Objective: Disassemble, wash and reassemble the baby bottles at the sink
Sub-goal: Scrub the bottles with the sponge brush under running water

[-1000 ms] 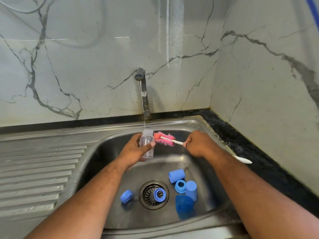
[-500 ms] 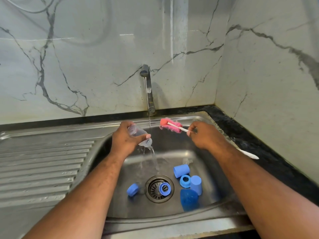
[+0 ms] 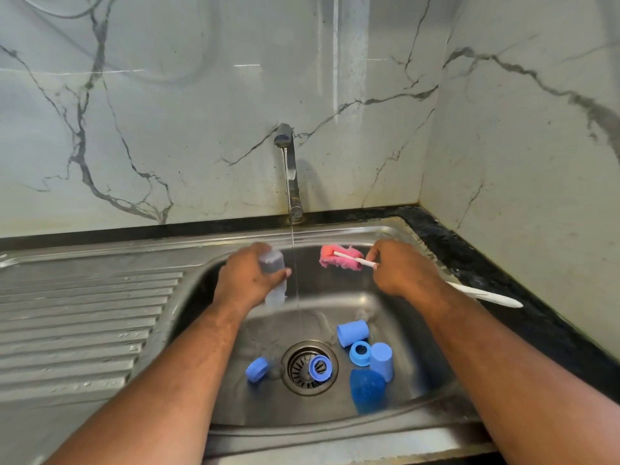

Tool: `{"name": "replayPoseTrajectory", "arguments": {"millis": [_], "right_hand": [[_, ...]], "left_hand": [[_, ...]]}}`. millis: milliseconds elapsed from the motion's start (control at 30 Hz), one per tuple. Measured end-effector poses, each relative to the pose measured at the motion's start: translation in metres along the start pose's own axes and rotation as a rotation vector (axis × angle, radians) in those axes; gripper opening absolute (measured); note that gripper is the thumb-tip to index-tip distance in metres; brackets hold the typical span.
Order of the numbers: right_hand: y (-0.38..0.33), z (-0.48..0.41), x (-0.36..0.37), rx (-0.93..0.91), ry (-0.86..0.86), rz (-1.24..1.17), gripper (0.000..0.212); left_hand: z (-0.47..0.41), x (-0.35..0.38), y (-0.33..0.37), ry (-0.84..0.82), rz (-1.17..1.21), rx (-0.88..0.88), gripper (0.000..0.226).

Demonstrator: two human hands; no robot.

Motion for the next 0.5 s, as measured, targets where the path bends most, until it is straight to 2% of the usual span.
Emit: {"name": "replayPoseTrajectory", "arguments": {"millis": [67, 100, 200, 233, 300, 367, 467, 500], "right_hand": [[-0.001, 0.000, -0.004, -0.026, 0.010, -0.054, 0.028], [-0.001, 0.000, -0.006, -0.044, 0.020, -0.091, 0.034], [-0.009, 0.006, -0.007, -0.121, -0.005, -0.072, 0.045], [-0.010, 0.009, -0.004, -0.132, -0.048, -0.047, 0.045], [-0.011, 0.016, -0.002, -0.131, -0.121, -0.010, 0.053], [-0.008, 0.019, -0.007, -0.124, -0.104, 0.023, 0.047], [-0.006, 0.031, -0.013, -0.111, -0.084, 0.011, 0.035], [-0.006, 0.037, -0.011, -0.100, -0.091, 0.005, 0.035]], "left_hand": [[-0.004, -0.013, 0.007, 0.134, 0.067, 0.041, 0.055], [-0.004, -0.009, 0.006, 0.082, 0.062, 0.014, 0.053], [0.014, 0.021, -0.011, -0.303, -0.104, -0.133, 0.061], [0.017, 0.024, -0.012, -0.327, -0.124, -0.123, 0.064], [0.013, 0.014, -0.004, -0.193, -0.032, -0.042, 0.063], [0.013, 0.005, 0.002, -0.098, 0.015, -0.021, 0.061], [0.030, 0.012, 0.001, -0.215, -0.101, -0.072, 0.065], [0.036, 0.011, 0.005, -0.209, -0.137, -0.049, 0.065]]}}
Point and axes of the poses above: each hand's wrist, its own z-axis away from the middle knuckle, its own x-axis out of the palm, y = z × x, the point moved 6 cm from there along -z, towards the middle knuckle, and after that the axes turned 8 degrees about x, right-handed, at the moved point
